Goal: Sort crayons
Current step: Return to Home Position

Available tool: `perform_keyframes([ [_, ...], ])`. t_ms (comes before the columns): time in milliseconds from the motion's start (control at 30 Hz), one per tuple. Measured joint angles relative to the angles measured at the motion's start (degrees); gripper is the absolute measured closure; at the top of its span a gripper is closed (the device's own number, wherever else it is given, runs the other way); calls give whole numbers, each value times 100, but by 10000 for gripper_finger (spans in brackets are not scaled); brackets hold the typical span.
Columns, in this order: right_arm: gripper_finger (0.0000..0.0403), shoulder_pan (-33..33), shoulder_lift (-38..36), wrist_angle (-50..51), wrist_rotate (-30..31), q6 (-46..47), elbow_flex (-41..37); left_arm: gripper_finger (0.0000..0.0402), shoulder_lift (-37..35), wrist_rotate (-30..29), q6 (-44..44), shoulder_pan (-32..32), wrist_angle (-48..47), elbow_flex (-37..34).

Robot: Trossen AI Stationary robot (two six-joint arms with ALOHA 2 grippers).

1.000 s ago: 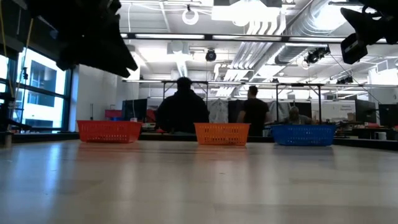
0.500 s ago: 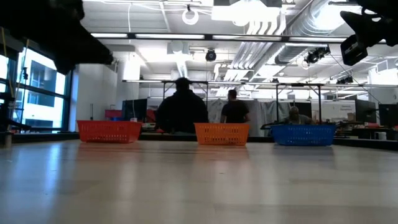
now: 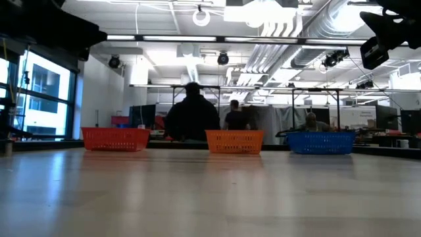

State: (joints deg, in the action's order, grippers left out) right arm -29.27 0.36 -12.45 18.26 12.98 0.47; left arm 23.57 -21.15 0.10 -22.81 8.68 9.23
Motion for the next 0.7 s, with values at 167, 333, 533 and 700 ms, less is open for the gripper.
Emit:
perform_keyframes([
  [167,295,2,0,0,0,2,0,300,-528,0,17,387,-96,-239],
  [333,295,2,0,0,0,0,0,300,-1154,334,-41,713,-98,-658],
  [533,295,0,0,2,0,1,0,300,-1483,1084,-240,1019,-251,-863],
  [700,295,2,0,2,0,2,0,300,-1598,1327,-440,1128,-278,-861],
])
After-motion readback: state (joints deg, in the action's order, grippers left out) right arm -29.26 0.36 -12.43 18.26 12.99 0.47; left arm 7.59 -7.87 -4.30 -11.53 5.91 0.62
